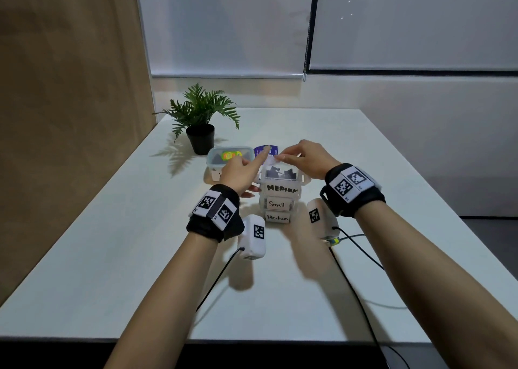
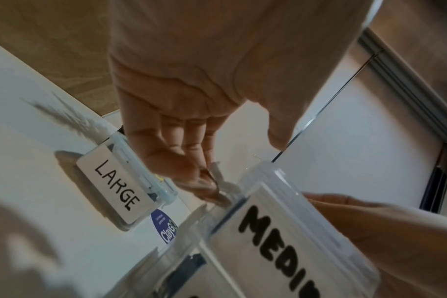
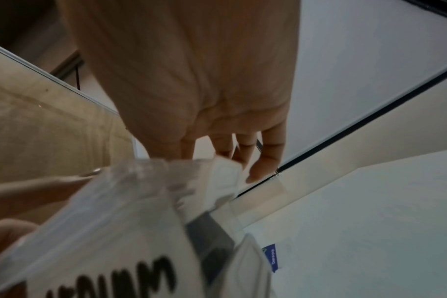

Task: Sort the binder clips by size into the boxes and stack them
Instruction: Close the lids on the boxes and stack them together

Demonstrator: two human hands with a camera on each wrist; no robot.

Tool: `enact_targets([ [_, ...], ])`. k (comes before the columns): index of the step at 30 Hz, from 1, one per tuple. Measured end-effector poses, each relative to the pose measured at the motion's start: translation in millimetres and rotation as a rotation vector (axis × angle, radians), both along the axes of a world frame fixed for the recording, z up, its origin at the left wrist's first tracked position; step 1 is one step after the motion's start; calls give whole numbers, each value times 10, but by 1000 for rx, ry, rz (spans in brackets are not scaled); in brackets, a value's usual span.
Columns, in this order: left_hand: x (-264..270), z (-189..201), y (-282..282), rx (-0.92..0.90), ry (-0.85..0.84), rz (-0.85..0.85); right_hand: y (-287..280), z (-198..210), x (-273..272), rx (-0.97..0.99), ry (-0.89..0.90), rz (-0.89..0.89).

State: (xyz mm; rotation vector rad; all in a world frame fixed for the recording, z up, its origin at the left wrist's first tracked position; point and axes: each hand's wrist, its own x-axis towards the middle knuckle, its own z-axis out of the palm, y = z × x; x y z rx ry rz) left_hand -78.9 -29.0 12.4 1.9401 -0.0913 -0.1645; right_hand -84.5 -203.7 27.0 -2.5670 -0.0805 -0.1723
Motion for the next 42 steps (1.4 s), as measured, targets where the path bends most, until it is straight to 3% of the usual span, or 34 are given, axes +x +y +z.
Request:
enact_targets([
  [4, -6, -44, 10, 17, 8, 14, 4, -46, -24, 45, 80, -32],
  [7, -9, -80, -1, 4, -2, 34, -60, -113, -52, 149, 106, -153],
  [12, 11, -82, -21, 77, -36, 29, -133, -143, -182, 119, 164, -338],
  [16, 37, -71, -26, 277, -187, 3, -87, -79, -355, 186, 207, -264],
  [21, 5, -9, -77, 480, -389, 50, 36, -127, -343, 162, 36, -207],
  [27, 50, 4, -173, 376, -442, 32, 44, -161, -247, 105, -63, -213],
  [31, 176, -23, -171, 336, -399, -5, 24, -148, -204, 171, -25, -251],
  [33, 199, -19, -129, 300, -376, 16, 40, -128, -250, 15, -48, -337],
  [35, 245, -5, -44, 403, -407, 104, 116, -73, -373, -169, -153, -380],
  [37, 337, -10, 57, 538, -429, 138, 237, -37, -527, -274, -227, -253],
  [40, 478, -85, 143, 792, -284, -85, 401, -129, -646, -470, -31, -5],
  [42, 554, -162, 150, 946, -169, -232, 448, -201, -599, -533, 91, 24],
])
